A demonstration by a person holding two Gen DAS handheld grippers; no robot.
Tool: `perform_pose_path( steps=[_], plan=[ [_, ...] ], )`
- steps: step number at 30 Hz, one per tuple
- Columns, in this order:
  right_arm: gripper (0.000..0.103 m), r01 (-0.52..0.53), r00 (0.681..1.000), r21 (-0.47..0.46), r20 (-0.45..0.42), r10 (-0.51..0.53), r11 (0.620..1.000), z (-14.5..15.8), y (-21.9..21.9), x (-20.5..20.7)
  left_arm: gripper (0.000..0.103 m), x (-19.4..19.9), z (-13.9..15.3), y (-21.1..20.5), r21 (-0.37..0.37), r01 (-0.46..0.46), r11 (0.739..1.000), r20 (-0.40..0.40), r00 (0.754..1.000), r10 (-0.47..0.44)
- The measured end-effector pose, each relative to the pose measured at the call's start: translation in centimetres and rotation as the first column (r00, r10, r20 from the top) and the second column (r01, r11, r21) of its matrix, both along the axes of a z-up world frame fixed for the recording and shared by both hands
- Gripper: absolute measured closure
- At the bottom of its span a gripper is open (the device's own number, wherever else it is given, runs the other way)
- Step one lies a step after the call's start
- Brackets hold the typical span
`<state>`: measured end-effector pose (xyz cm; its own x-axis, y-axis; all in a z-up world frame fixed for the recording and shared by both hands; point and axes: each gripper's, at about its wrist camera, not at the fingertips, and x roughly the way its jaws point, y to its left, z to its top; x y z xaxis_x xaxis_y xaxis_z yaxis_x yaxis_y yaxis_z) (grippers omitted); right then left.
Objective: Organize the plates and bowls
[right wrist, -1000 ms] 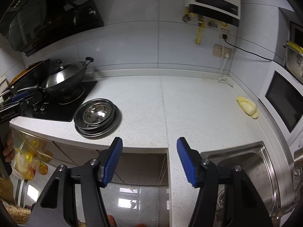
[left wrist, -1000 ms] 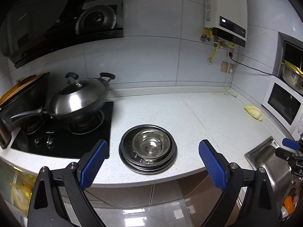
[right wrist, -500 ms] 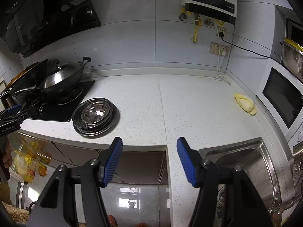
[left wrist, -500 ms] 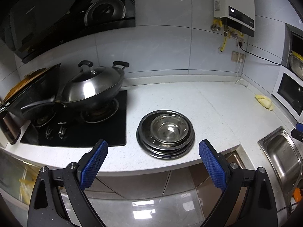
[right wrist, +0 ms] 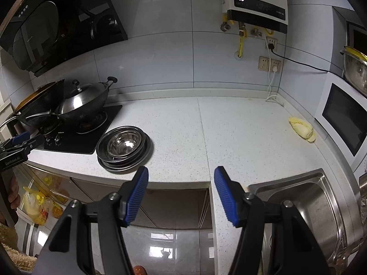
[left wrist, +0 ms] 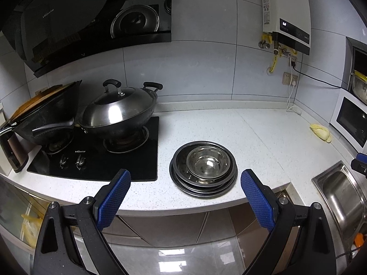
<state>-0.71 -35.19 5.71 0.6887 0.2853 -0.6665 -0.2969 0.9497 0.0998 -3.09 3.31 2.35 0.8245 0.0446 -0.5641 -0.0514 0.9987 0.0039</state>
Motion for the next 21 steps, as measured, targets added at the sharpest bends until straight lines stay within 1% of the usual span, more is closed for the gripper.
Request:
perform_pose_path(
  steps=[12,21],
  plan=[
    [0.045,-0.011,1.000,-0.008,-0.010,0.011,1.000,-0.1,0.3,-0.1,0.009,-0.7,-0.2,0.1,0.002,-0.004,1.000,-0.001,1.000,0.004],
    [0.045,-0.016,1.000,-0.003,0.012,0.016,1.000,0.4,0.8,-0.6,0.009,-1.1,-0.4,1.0,-0.005,-0.032,0.999,-0.005,0.999,0.032]
  ],
)
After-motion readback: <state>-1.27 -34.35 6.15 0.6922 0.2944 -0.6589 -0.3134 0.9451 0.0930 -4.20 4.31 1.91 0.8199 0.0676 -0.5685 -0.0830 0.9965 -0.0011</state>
